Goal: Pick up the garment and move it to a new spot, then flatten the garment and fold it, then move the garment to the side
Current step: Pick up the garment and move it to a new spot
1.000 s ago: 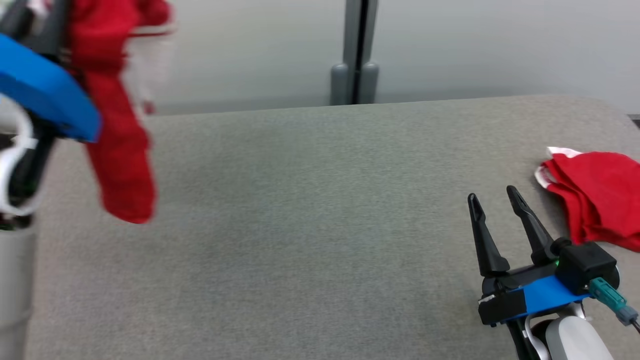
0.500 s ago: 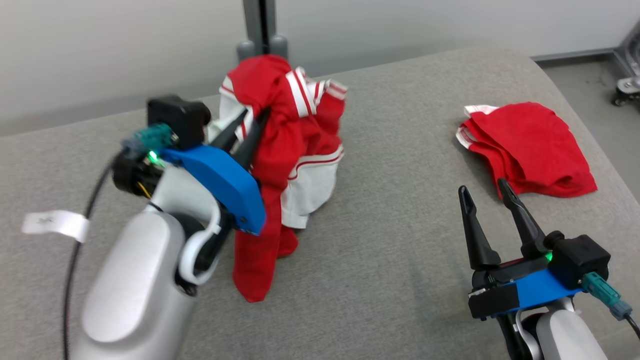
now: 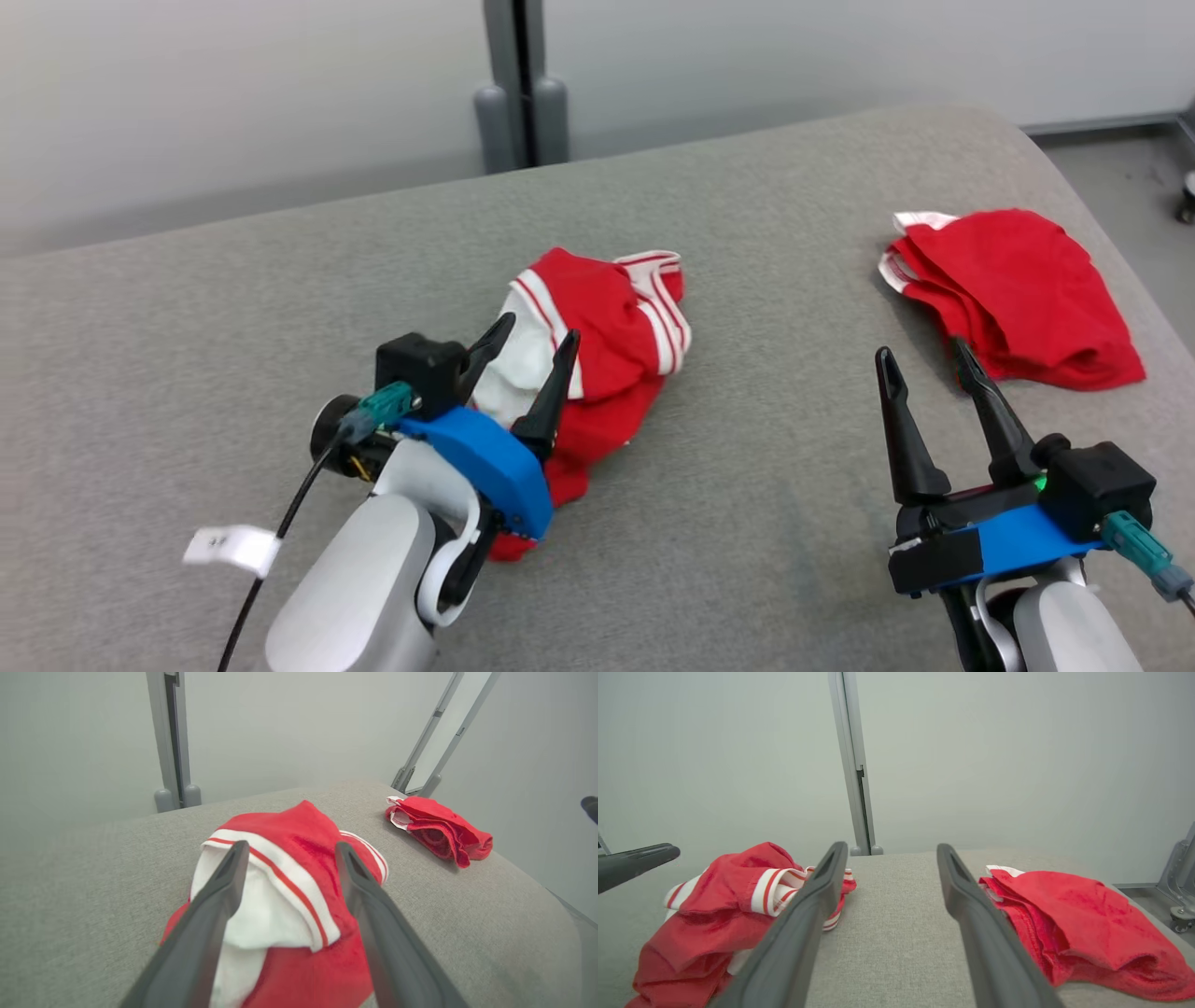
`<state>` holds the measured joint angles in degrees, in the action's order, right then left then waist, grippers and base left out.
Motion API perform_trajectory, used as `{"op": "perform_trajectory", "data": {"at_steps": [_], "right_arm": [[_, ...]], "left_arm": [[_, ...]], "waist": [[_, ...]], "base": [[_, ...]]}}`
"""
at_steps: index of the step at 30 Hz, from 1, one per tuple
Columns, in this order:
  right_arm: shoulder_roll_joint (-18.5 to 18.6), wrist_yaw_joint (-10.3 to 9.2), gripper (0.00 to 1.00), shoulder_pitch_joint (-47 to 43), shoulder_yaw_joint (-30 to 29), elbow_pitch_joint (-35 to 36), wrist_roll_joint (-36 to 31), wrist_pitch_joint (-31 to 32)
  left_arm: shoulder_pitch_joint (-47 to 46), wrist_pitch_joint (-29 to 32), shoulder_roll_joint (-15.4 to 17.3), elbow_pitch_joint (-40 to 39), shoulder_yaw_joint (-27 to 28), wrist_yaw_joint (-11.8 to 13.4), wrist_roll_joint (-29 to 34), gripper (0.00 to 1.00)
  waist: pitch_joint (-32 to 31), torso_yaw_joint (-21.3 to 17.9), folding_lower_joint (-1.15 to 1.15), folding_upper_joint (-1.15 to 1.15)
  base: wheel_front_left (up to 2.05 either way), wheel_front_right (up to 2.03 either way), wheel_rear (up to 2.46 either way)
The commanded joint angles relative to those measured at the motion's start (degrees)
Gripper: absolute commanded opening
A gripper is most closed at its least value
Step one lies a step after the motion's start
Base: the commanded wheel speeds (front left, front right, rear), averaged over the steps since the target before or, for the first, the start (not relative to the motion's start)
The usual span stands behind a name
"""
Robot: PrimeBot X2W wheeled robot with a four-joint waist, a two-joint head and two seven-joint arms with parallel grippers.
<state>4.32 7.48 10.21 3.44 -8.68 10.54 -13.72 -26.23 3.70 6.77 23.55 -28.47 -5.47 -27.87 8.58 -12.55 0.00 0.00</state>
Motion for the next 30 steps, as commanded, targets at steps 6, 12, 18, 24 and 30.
{"op": "perform_trajectory", "data": {"at_steps": [6, 12, 18, 24, 30], "right_arm": [[0.8, 0.03, 1.00, -2.2, -0.7, 0.6, -0.3, 1.1], [0.4, 0.03, 1.00, -5.2, -2.8, 1.0, -0.6, 2.7], [0.0, 0.03, 1.00, -7.9, -3.9, -0.1, -0.7, 4.1], [-0.5, 0.03, 1.00, -9.4, -4.7, -1.4, -0.6, 4.7], [-0.8, 0.03, 1.00, -9.7, -5.1, -2.3, -0.5, 5.3]], "left_arm": [[5.3, -10.1, 2.9, -2.9, 2.8, 0.4, -0.2, 1.00], [12.5, -16.6, 6.5, -5.6, 7.7, 3.8, -0.5, 1.00], [18.1, -18.5, 9.0, -7.0, 11.8, 6.4, -0.2, 1.00], [22.8, -18.9, 10.3, -8.0, 14.8, 8.5, 1.0, 1.00], [25.3, -18.9, 10.5, -7.6, 16.0, 10.0, 1.0, 1.00]], "waist": [[-2.9, 4.6, 0.00, 0.00], [-5.4, 8.2, 0.00, 0.00], [-6.9, 10.4, 0.00, 0.00], [-7.6, 10.9, 0.00, 0.00], [-8.1, 10.7, 0.00, 0.00]], "base": [[0.00, 0.00, 0.00], [0.00, 0.00, 0.00], [0.00, 0.00, 0.00], [0.00, 0.00, 0.00], [0.00, 0.00, 0.00]]}}
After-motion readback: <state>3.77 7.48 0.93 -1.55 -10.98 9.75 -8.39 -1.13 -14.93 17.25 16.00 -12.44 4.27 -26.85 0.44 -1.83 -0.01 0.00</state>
